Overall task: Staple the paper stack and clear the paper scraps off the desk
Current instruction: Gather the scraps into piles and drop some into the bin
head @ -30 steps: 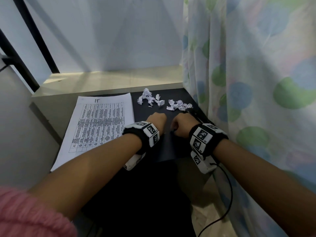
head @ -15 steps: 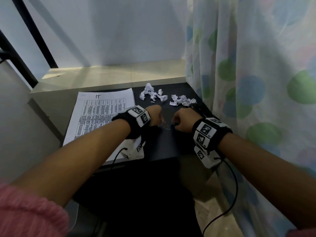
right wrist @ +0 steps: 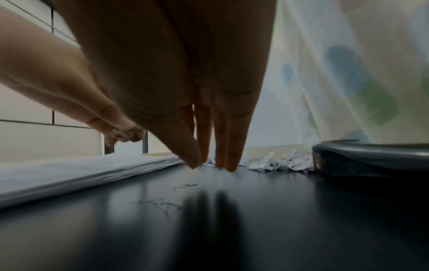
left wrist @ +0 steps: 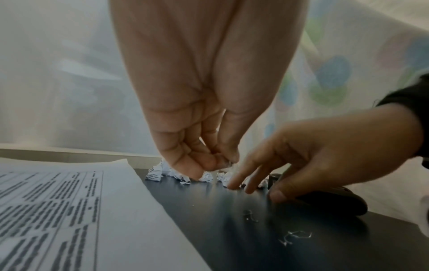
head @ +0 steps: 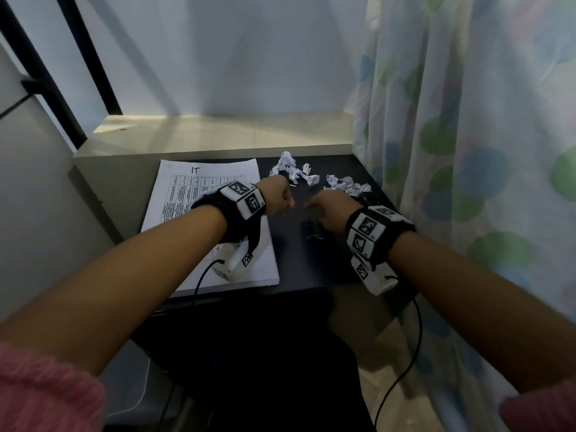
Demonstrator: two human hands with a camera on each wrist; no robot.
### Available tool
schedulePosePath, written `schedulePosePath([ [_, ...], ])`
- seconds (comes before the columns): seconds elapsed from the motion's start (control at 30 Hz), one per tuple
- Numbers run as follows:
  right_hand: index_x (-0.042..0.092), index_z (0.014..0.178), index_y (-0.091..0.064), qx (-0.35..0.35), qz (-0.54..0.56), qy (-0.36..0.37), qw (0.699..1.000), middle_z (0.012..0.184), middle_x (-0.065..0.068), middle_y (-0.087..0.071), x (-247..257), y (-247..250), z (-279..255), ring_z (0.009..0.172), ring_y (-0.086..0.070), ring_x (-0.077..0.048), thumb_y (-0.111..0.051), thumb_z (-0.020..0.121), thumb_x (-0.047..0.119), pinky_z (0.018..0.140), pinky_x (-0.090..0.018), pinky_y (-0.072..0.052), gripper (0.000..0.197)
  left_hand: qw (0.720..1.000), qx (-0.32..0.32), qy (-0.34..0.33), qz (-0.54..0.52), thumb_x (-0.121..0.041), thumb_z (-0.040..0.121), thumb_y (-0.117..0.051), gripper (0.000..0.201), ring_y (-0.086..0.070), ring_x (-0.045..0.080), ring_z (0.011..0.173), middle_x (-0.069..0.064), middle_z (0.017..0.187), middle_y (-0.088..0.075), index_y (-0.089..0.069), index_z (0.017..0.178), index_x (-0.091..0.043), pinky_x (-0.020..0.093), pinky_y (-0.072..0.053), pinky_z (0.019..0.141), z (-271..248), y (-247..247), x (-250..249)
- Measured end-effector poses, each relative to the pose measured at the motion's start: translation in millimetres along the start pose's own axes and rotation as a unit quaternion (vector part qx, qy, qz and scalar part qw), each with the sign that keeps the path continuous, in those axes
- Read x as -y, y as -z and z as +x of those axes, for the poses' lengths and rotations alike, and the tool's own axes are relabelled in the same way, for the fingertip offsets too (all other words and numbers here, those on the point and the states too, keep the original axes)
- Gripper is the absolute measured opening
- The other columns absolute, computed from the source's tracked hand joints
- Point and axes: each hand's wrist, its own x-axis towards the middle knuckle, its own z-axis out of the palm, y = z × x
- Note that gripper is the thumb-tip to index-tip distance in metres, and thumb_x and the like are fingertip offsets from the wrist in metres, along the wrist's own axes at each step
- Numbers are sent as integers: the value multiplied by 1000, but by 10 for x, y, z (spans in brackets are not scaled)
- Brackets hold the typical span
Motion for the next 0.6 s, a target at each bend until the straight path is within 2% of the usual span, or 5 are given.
schedulePosePath([
  [0.1,16,128,-59,36,-15,20,999,136,-7,-56,18,-35,-3,126,-51,-24,-47,85,-2,107,-27,-36,48,1000,1,-1,-6,-2,87,-51,24,-57,12,84,10,111,-72,-72,90,9,23,-44,76,21,-13,45],
  [0.2,15,126,-61,46,-29,37,998,130,-10,-57,22,-140,-88,123,-52,-27,-49,87,2,105,-29,-36,43,1000,10,3,-11,0,87,-50,24,-53,9,79,11,110,-72,-71,88,12,18,-41,61,27,-28,71],
  [0.33,14,121,-64,43,-27,53,997,123,-11,-61,-44,-209,-216,117,-56,-27,-55,88,9,100,-28,-39,35,1000,17,12,-16,0,86,-51,24,-52,7,62,13,107,-73,-72,84,10,21,-41,62,22,-88,95],
  [0.47,14,110,-71,28,6,24,999,116,-7,-69,-105,-222,-240,113,-60,-24,-61,86,11,97,-24,-42,26,1000,15,17,-18,-2,85,-52,23,-53,11,69,14,104,-73,-73,86,6,23,-40,72,-9,-140,45],
  [0.6,15,104,-74,14,3,1,1000,113,-9,-70,-93,-249,-216,112,-60,-29,-59,87,12,98,-29,-46,23,999,21,17,-20,-4,85,-53,22,-55,12,76,12,103,-73,-74,85,4,26,-45,77,-10,-162,-9],
])
